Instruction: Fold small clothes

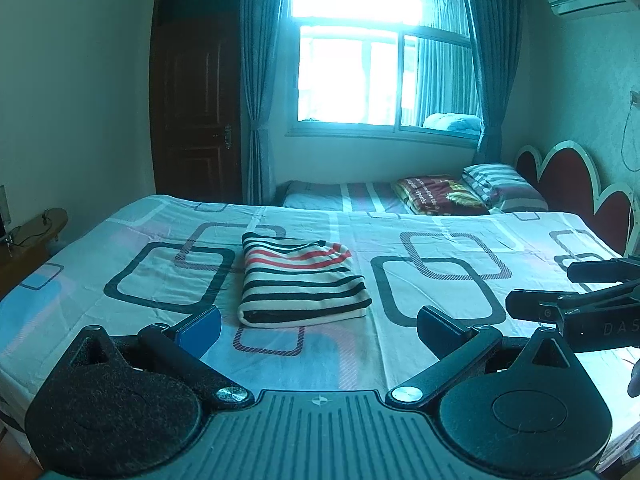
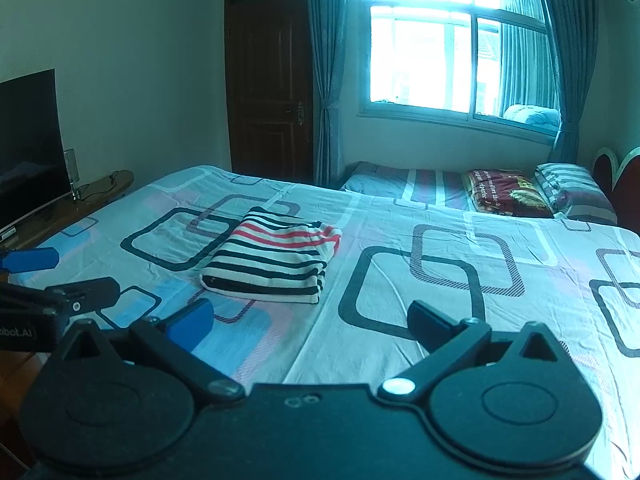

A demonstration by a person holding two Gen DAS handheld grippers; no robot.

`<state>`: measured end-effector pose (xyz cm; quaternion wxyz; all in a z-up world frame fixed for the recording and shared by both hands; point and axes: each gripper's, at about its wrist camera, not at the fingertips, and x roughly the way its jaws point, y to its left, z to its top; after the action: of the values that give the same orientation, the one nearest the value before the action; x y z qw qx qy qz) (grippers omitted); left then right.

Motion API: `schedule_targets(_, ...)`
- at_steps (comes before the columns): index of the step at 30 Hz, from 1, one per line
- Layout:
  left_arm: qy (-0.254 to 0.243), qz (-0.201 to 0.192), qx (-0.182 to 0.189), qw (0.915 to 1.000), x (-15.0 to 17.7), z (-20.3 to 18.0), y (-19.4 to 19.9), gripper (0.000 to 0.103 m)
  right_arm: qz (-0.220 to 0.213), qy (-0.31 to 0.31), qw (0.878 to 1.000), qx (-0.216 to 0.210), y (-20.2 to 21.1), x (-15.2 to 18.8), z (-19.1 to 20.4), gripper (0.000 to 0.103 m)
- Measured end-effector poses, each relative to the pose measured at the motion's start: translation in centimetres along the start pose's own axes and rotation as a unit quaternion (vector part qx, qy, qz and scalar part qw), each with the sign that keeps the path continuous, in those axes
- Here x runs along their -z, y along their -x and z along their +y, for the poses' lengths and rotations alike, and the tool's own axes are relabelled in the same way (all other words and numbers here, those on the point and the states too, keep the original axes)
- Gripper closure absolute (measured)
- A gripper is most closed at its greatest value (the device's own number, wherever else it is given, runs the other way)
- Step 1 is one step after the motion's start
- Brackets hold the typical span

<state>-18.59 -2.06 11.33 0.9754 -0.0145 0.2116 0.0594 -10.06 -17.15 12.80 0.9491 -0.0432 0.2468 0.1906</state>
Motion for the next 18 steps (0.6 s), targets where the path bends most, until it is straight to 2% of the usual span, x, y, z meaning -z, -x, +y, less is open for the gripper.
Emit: schedule_targets(18,-0.006,-0.005,0.003,1.0000,-0.44,0.13,0.08,0.000,-0.007,0.000,1.000,0.003,0.37,-0.25,0.24,0.001)
